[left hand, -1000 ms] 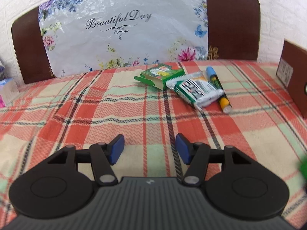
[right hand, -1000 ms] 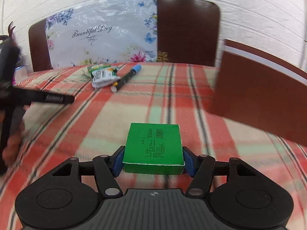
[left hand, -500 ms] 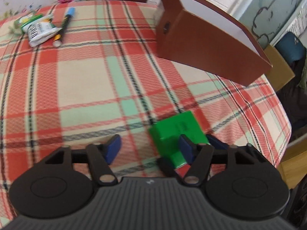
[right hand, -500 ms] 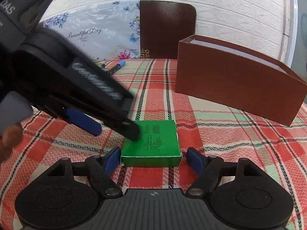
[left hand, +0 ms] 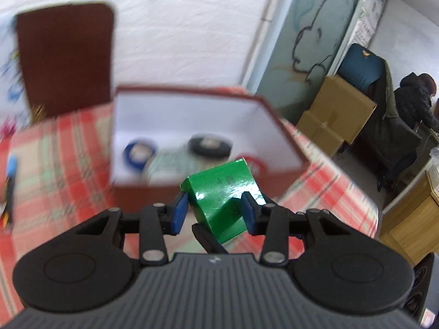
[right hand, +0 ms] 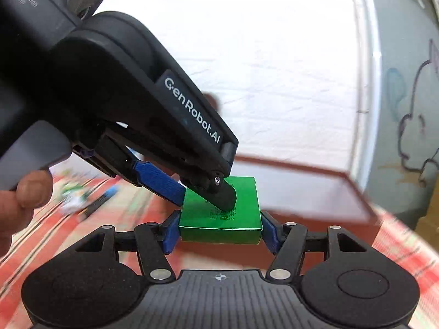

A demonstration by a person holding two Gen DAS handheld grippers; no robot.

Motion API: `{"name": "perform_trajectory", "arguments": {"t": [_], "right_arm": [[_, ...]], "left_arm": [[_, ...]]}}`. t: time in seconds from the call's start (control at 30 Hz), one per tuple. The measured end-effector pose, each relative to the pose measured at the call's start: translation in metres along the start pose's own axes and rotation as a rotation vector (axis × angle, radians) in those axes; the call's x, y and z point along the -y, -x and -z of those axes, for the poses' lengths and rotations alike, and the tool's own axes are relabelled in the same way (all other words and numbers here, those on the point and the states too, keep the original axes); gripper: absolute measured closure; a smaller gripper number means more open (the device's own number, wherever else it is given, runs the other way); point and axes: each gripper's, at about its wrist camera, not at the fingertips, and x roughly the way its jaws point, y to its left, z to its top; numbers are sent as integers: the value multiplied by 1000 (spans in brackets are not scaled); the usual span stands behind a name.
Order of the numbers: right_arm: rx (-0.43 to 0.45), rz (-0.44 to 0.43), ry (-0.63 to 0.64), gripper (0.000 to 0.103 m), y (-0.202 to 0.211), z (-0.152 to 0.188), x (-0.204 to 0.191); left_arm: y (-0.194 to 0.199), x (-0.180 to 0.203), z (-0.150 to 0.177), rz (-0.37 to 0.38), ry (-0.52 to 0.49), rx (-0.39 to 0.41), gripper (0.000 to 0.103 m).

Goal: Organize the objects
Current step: 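Carry the green box into the brown box with both tools and release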

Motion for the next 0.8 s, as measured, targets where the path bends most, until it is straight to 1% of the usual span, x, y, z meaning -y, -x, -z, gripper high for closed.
{"name": "perform_trajectory", "arguments": {"t": [0.07, 0.13, 0.23, 0.3, 0.33, 0.37, 0.4, 0.47, 0.57, 0.67, 0.73, 0.8], "right_arm": [[5, 27, 2, 44, -16, -7, 18], [-6, 50, 3, 44, -34, -10, 35], [-33, 96, 23, 44, -59, -7, 55], [-72, 127, 40, 43, -76, 0, 65], [-50, 129, 19, 35, -76, 2, 70], [-47, 143, 7, 30, -76, 3, 73], [-41, 152, 8, 30, -76, 4, 74], [-32, 165, 3, 30, -73, 6, 74], [-28, 149, -44, 31, -65, 9, 73], [-3, 156, -62, 31, -47, 10, 67], [19, 149, -97, 31, -32, 11, 63], [25, 148, -126, 31, -24, 12, 50]], "left_arm": [[-19, 6, -18, 17, -9, 11, 60], [-41, 10, -31, 34, -15, 5, 60], [-71, 20, -41, 61, -31, -19, 60], [-91, 26, -44, 66, -45, -41, 60], [-97, 28, -44, 56, -54, -55, 60], [-103, 29, -42, 41, -60, -68, 60], [-108, 28, -39, 29, -63, -80, 60], [-107, 25, -33, 23, -64, -90, 58], [-96, 20, -30, 20, -67, -76, 58], [-74, 19, -27, -6, -80, -26, 58], [-59, 18, -25, -15, -91, 5, 57], [-42, 18, -18, -39, -101, 29, 58]]}}
